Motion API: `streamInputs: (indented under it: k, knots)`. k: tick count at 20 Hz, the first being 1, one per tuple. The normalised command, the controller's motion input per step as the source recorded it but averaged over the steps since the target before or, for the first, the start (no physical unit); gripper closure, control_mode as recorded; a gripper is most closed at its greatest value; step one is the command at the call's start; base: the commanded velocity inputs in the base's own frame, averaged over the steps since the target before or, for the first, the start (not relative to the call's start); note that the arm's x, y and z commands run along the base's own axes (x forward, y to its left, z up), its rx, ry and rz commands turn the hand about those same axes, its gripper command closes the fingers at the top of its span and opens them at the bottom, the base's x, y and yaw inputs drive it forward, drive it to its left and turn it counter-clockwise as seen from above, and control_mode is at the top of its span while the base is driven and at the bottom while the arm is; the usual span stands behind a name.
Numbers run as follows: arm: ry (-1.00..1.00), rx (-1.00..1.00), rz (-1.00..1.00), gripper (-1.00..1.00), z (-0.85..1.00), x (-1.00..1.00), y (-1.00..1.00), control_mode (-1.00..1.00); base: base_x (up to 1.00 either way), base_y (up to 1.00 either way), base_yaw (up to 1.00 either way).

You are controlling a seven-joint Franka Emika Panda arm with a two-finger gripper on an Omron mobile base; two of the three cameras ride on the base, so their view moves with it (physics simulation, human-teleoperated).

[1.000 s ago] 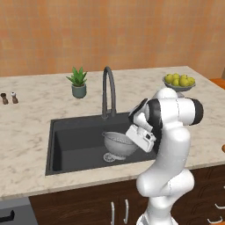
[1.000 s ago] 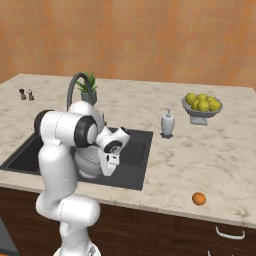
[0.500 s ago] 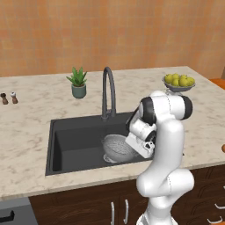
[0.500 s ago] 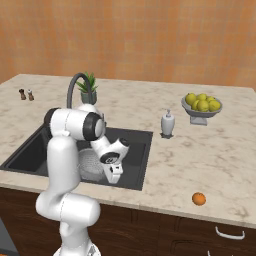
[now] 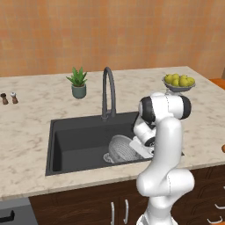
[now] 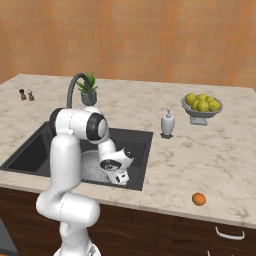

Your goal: Put the colander in the sink, put the tangerine in the colander, and turn on the sink faucet and pour water over the colander.

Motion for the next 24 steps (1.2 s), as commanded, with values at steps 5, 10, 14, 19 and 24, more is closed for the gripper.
streamInputs:
  k: [5,10,14,19,24]
  knots:
    - [-0.21,-0.04,0.00,-1.00,0.03,0.07,0.22,-1.00,0.00,0.00,0.00]
    - [-0.25,0.00,0.02,-1.00,0.34,0.01,-0.01,-1.00,0.00,0.00,0.00]
    - [-0.32,0.03,0.00,-1.00,0.66,0.00,-0.15,-1.00,0.00,0.00,0.00]
    - [-0.28,0.03,0.05,-1.00,0.91,-0.01,-0.25,-1.00,0.00,0.00,0.00]
    - [-0.33,0.02,0.03,-1.00,1.00,-0.05,-0.36,-1.00,0.00,0.00,0.00]
